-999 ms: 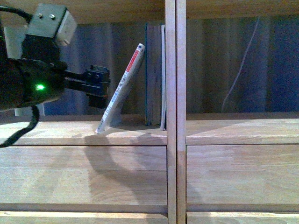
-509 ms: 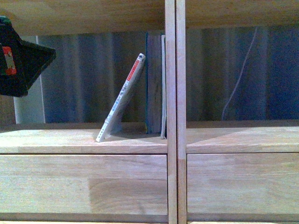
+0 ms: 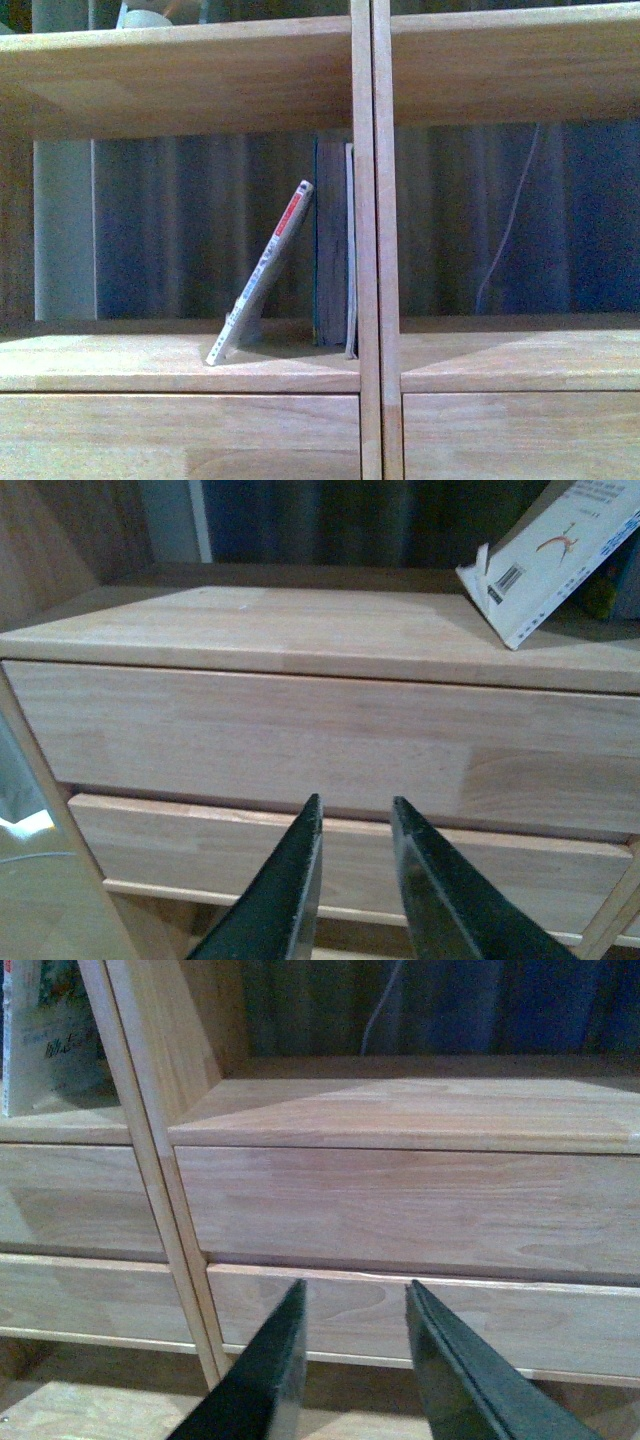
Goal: Organize books on shelf
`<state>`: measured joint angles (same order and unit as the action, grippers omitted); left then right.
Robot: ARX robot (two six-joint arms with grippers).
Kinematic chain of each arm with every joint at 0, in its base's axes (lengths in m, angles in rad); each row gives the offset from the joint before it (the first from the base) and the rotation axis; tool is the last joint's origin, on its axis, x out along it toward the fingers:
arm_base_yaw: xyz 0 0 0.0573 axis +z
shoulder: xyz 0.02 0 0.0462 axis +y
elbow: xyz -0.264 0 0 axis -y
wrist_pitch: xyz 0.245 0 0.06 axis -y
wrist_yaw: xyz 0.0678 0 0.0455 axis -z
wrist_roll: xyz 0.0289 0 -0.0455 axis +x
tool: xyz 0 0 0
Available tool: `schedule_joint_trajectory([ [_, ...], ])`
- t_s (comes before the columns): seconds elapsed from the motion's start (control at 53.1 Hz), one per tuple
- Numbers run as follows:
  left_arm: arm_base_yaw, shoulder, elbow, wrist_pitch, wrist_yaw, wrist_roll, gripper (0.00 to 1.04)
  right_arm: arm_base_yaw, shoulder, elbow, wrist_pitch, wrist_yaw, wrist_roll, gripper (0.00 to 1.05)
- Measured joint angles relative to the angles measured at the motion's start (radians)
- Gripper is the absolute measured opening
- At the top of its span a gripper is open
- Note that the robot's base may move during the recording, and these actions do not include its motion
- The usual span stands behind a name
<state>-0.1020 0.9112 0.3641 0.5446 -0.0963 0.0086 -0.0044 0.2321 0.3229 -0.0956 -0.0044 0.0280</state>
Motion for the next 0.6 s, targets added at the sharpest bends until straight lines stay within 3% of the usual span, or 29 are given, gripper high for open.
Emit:
schedule_joint_trajectory([
  [0.113, 0.017, -0.05, -0.066, 0.013, 0.015, -0.003, 0.03, 0.0, -0.032, -0.054, 0.021, 0.0, -0.01, 0.12],
  [0.17, 0.033, -0.079, -0.098, 0.014, 0.037, -0.006, 0.03, 0.0, -0.048, -0.084, 0.031, 0.0, -0.016, 0.02],
  [0.226, 0.066, -0.102, -0.123, 0.015, 0.09, -0.006, 0.03, 0.0, -0.06, -0.104, 0.038, 0.001, -0.02, 0.03],
  [0.302, 0.095, -0.138, -0.156, 0.014, 0.09, -0.006, 0.03, 0.0, -0.079, -0.132, 0.049, 0.001, -0.021, 0.03],
  [0.603, 0.098, -0.282, -0.253, -0.028, 0.096, -0.006, 0.03, 0.0, -0.134, -0.211, 0.074, 0.0, -0.021, 0.03],
])
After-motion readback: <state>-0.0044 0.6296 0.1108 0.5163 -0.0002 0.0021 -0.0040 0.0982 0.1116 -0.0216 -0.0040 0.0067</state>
